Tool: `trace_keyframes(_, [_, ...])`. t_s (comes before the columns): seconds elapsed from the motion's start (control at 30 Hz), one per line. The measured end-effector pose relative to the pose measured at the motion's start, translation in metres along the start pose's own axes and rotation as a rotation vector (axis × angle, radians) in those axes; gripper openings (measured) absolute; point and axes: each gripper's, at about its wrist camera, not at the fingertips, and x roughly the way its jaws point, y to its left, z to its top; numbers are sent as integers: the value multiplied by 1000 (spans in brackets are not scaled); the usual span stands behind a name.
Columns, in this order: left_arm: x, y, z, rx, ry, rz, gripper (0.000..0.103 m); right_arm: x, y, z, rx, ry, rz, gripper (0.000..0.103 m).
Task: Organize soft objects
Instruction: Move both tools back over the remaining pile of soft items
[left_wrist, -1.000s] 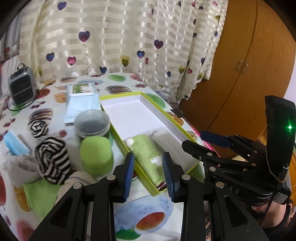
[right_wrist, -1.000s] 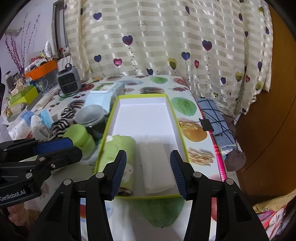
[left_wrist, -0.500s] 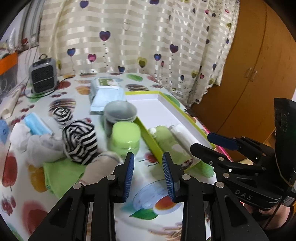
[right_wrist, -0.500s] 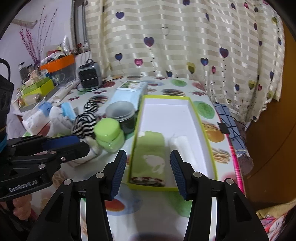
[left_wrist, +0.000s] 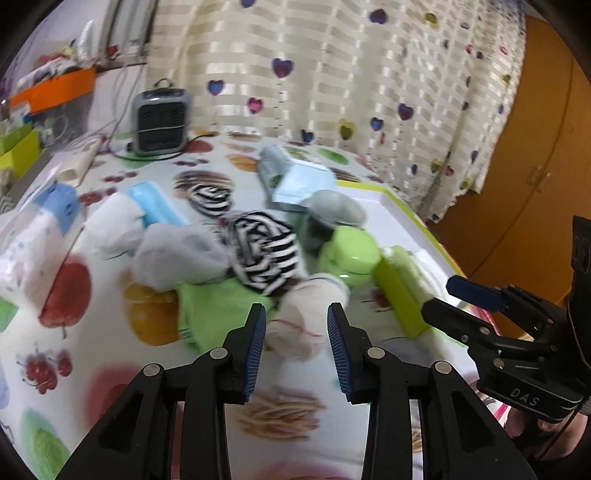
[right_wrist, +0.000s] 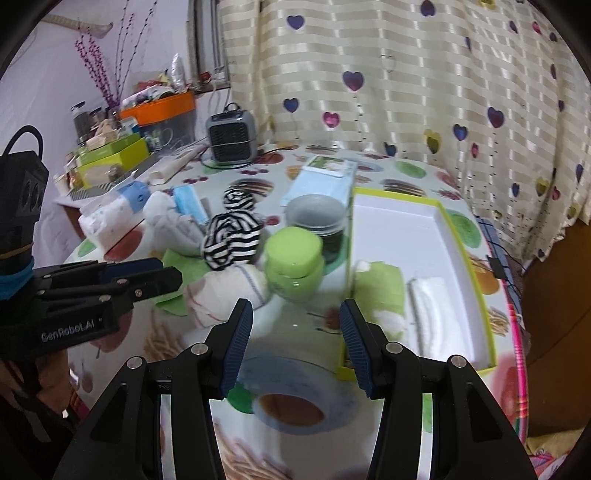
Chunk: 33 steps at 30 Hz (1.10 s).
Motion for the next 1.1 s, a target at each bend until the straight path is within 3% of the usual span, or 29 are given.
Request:
trace_keyframes(0.47, [10, 47, -5, -75, 28, 72, 38, 24, 22, 1, -21, 52, 66, 50])
trace_keyframes(0.57, [14, 52, -5, -90, 32, 71, 49, 28, 25, 1, -18, 59, 91, 50])
trace_keyframes(1.1, [39, 62, -5, -99, 78, 96, 50, 54, 27, 2, 70, 101, 168, 53])
